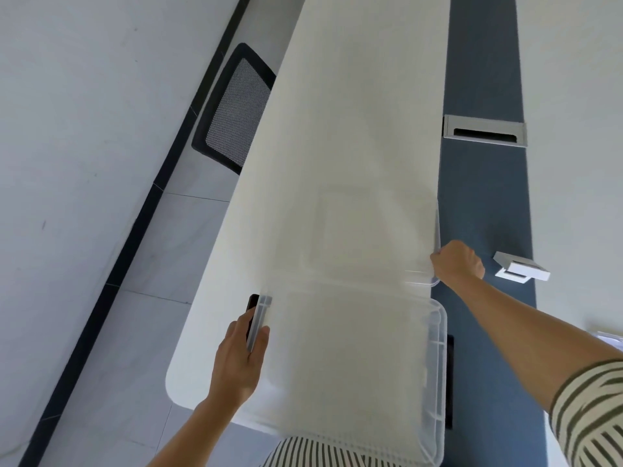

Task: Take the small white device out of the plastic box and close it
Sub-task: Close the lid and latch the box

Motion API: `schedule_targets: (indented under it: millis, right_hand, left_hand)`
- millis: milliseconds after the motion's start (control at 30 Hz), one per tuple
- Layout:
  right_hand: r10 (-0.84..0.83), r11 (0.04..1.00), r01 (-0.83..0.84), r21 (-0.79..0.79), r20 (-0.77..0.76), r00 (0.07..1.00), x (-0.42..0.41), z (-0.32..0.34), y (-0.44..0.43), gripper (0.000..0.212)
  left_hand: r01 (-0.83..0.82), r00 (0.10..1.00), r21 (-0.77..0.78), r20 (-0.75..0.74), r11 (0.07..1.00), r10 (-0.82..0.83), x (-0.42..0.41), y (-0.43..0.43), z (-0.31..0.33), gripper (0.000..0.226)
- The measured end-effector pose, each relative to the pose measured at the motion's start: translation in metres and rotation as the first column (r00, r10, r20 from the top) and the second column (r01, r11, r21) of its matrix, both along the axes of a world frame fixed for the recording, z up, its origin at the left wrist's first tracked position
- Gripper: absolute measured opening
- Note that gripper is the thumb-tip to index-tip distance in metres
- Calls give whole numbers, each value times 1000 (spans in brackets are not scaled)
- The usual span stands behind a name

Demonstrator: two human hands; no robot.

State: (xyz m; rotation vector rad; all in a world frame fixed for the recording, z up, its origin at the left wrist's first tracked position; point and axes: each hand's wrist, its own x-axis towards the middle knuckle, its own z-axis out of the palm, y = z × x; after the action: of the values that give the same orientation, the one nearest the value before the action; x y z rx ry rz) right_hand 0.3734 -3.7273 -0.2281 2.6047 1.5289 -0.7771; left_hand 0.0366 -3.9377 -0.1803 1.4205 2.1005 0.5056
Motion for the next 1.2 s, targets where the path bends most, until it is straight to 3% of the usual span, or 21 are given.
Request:
schedule_targets:
  millis: [300,500,633,733,800,867,1033,1200]
  right_hand:
    - [-22,993,17,-116,-42,999,-3,1,-3,15]
    - [-28,998,27,-62,-23,999,-5,1,-8,26]
    - [-83,996,81,-22,-110,990,-5,10,-6,28]
    - [-232,970,245,-4,-333,914,-12,26,-3,19]
    - [-350,927,369,-69,-513,783,-20,42,2,20]
    - [-394,901,423,-99,-597,699,-26,66,4,16]
    - [-299,917,399,-8,-676,673,-34,109,-31,15]
    - [-226,932,358,61,-675,703,-31,119,-118,18]
  left_hand:
    - [-18,1000,-24,1,1000,18,-4,-2,-7,46]
    - [-22,1000,-33,-24,999,21,-5,-2,-9,39]
    - [-19,1000,-23,-23,1000,19,-5,-2,-9,39]
    - [-19,1000,-16,-20,1000,19,-4,-2,-7,39]
    - [-20,1000,-18,-15,1000,20,-4,-3,-5,40]
    - [-31,1000,-24,4,999,31,-4,-3,-4,39]
    - [-68,980,-53,185,996,76,-4,-1,0,31]
    - [-307,803,-136,494,942,333,-12,8,19,50]
